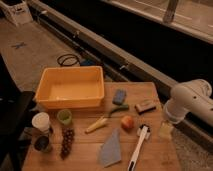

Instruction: Wipe tray with brush

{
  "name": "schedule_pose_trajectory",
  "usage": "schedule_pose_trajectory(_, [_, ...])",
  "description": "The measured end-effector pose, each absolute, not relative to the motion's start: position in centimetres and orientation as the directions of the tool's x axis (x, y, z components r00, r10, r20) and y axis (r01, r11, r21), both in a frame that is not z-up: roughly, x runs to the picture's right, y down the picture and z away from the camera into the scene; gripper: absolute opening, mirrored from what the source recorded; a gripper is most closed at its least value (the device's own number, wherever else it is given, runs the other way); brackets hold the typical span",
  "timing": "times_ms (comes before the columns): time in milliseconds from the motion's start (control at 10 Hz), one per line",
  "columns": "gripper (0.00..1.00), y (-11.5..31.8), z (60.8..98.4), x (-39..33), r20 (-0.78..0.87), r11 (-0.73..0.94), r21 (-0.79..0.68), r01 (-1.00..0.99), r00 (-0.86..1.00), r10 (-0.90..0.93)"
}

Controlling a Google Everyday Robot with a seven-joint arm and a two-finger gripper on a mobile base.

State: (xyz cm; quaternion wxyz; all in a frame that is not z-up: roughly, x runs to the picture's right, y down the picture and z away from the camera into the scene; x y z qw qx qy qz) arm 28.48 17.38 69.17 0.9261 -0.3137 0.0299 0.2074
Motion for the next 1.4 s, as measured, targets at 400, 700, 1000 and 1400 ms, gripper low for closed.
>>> schedule_pose_trajectory(400, [0.80,17.4,69.2,28.5,-0.186,0.717,-0.569,-0.403,0.912,0.365])
schedule_pose_trajectory(700, [0.80,17.4,69.2,28.5,-0.186,0.717,-0.569,-0.403,0.912,0.365])
schedule_pose_trajectory(1000, [0.80,17.4,69.2,28.5,-0.186,0.717,-0.569,-0.402,0.913,0.364])
schedule_pose_trajectory(1400, [0.80,16.6,69.3,26.0,-0.157,0.779,-0.572,-0.257,0.966,0.203])
